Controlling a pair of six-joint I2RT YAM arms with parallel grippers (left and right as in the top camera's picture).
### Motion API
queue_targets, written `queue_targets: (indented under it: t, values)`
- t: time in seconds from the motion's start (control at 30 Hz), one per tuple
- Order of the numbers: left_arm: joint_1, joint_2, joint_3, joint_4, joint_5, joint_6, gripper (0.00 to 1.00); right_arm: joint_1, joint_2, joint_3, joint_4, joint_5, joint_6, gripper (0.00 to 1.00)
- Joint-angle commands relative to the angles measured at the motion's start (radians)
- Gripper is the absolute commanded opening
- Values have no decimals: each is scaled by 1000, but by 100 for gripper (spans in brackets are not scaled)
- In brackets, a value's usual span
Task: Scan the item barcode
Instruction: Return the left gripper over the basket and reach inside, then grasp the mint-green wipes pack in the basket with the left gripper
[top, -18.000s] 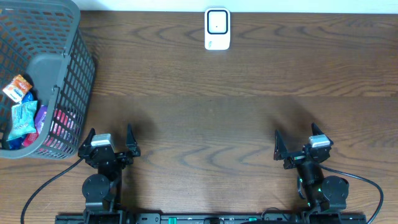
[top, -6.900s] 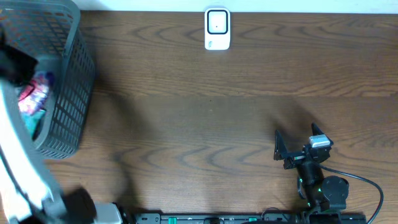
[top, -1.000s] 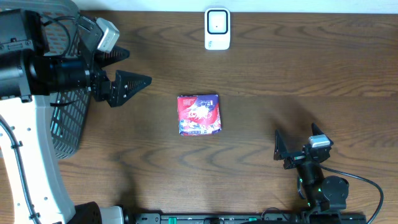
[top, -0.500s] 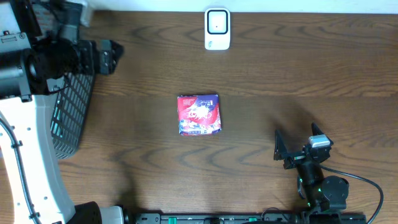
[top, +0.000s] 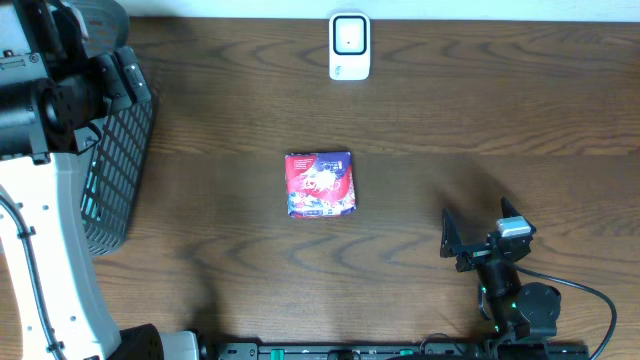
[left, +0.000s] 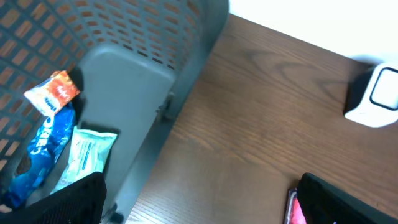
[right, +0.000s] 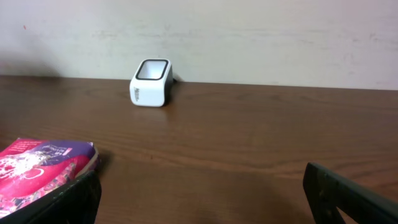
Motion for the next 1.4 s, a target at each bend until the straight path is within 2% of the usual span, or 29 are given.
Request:
queue_targets:
  t: [0.0, 0.4, 0.6, 0.83, 0.97, 1.17, 1.37]
  values:
    - [2, 1, -6, -3, -54, -39, 98, -13, -4, -3, -2, -10, -7, 99]
    - [2, 1, -6, -7, -59, -39, 98, -13, -4, -3, -2, -10, -7, 99]
    - [14, 1, -6, 19, -151, -39, 98, -13, -4, -3, -2, -10, -7, 99]
    - [89, 1, -6, 111, -151, -39, 98, -13, -4, -3, -2, -10, -7, 99]
    - [155, 2, -6, 109, -151, -43, 98, -13, -4, -3, -2, -10, -7, 99]
    - [243, 8, -6, 108, -151, -124, 98, -13, -4, -3, -2, -10, -7, 99]
    - [289, 52, -6, 146, -151, -126, 98, -13, -4, -3, -2, -10, -7, 99]
